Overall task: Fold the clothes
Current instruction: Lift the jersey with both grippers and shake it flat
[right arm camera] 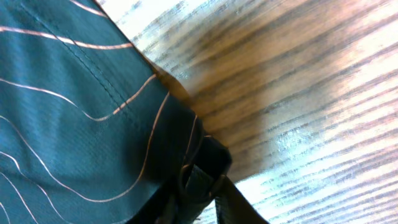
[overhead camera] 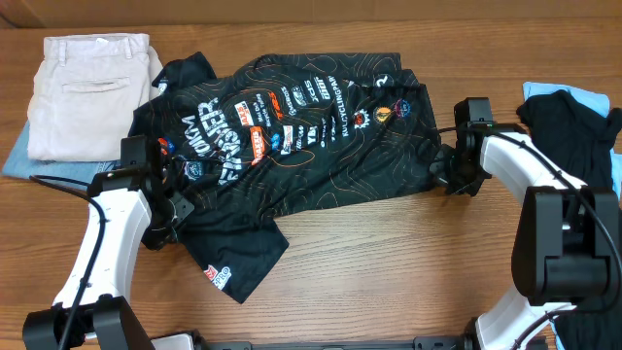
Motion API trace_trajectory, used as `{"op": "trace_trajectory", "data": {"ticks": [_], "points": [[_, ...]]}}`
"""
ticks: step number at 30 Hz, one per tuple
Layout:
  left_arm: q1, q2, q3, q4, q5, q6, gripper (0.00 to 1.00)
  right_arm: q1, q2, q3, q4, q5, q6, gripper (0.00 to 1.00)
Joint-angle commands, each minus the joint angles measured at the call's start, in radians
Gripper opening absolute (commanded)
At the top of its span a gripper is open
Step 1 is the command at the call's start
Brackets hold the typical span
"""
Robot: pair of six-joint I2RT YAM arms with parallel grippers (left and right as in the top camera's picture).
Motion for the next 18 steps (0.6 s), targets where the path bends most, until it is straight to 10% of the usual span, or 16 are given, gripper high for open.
{"op": "trace_trajectory", "data": {"ticks": [1,18], "points": [[0.003,-0.007,0.014,0.0,-0.021,0.02,0.04,0.002,-0.002,-0.013,0.025,0.011,0.012,0.14],[0.005,-0.064,0.371,-0.182,-0.015,0.231,0.04,-0.077,-0.296,0.224,-0.313,0.069,0.01,0.04]]}}
